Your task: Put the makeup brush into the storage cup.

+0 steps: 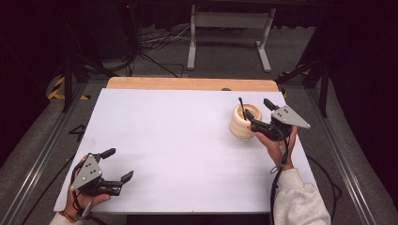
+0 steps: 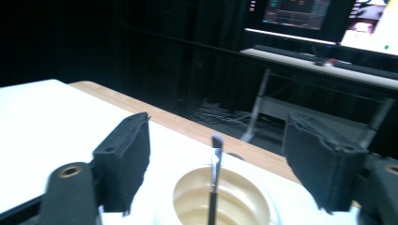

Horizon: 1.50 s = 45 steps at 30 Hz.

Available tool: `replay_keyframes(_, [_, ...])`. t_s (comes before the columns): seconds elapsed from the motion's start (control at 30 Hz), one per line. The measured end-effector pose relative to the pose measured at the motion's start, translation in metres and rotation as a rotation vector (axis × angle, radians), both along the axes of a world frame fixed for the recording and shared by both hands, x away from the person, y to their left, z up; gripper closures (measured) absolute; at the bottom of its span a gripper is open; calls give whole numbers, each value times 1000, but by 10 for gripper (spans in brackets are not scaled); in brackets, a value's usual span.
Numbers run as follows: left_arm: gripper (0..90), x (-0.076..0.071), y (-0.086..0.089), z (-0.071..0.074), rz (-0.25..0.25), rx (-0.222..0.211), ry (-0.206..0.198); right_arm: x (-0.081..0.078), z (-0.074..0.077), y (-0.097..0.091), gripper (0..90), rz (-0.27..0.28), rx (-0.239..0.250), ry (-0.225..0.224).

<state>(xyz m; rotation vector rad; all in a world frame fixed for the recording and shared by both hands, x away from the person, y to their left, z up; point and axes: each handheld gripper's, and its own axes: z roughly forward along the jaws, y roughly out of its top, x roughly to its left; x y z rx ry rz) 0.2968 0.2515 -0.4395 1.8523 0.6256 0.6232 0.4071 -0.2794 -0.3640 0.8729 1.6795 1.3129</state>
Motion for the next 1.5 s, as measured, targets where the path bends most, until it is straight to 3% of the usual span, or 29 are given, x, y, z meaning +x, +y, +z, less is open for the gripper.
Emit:
replay_keyframes(0.13, [62, 0, 0, 0, 1, 0, 0, 0, -1, 0, 126, -12, 0, 12])
replay_keyframes(0.37, [62, 0, 0, 0, 0, 1, 1, -4, 0, 3, 70, 4, -20, 17])
replay_keyframes(0.67, [63, 0, 0, 0, -1, 6, 0, -11, 3, 3, 67, 12, -35, -1])
replay_keyframes(1.5, [61, -1, -1, 0, -1, 13, -4, -33, -3, -7, 57, 32, -74, 3])
